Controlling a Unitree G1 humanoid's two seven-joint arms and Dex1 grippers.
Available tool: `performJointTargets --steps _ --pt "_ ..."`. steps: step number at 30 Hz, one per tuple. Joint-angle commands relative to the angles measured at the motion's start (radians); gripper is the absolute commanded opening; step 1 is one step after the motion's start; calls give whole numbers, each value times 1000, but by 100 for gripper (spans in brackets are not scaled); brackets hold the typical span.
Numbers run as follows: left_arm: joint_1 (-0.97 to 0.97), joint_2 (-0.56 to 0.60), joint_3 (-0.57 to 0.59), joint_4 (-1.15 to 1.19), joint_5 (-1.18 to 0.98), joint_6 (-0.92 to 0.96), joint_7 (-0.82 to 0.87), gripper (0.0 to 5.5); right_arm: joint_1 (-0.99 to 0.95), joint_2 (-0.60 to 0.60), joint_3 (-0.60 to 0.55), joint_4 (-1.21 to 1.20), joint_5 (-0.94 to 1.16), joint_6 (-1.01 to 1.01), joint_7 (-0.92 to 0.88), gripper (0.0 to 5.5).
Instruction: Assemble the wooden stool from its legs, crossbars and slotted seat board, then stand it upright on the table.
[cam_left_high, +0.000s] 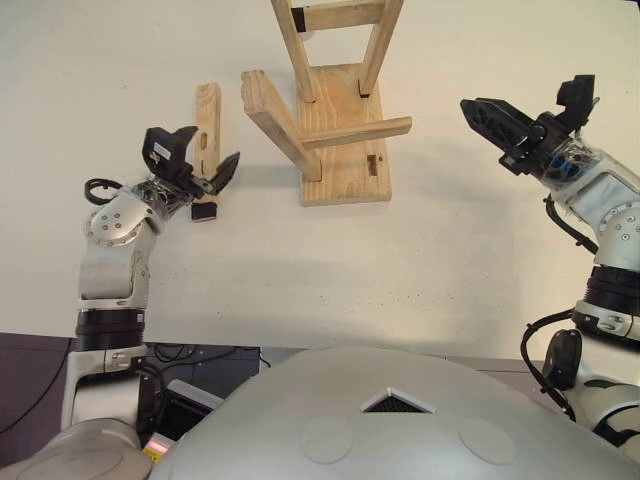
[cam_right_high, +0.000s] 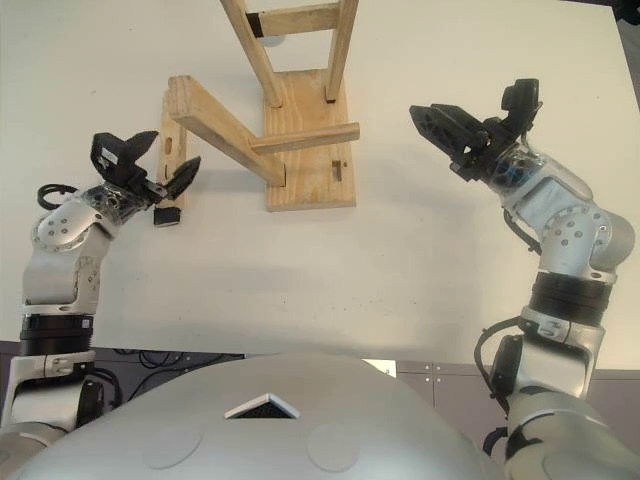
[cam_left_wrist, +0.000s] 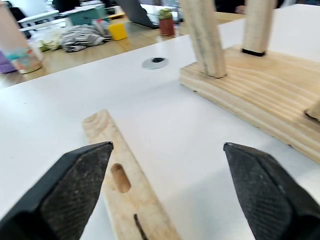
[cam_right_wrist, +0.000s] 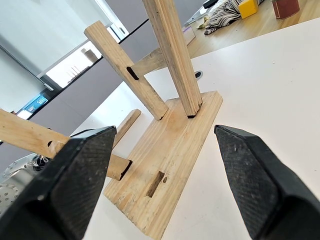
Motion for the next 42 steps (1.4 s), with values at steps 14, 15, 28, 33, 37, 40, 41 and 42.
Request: performJointTargets --steps 14,15,28,33,37,40,41,42 --pt "76 -44 64 -263 -24 639 224 277 20 16 20 -9 -37 -4 -11 361" --pt "71 -30 63 -265 -22 657 213 264 23 20 20 -11 -39 -5 -12 361" --pt "-310 2 238 -218 -278 388 -72 202 -177 74 -150 -50 205 53 -105 361" --pt "-590 1 253 -179 -711 614 -275 202 -430 131 -73 -121 402 116 -118 361" --pt "-653 -52 168 -204 -843 711 -301 202 -536 232 35 -128 411 102 -141 361" --pt "-635 -61 129 -232 -864 730 -306 202 -564 272 66 -112 400 88 -152 361" --pt "-630 -62 126 -237 -872 733 -305 202 -570 280 70 -107 399 85 -155 361" --pt "-627 -62 122 -242 -872 734 -303 202 -576 285 72 -104 403 84 -158 361"
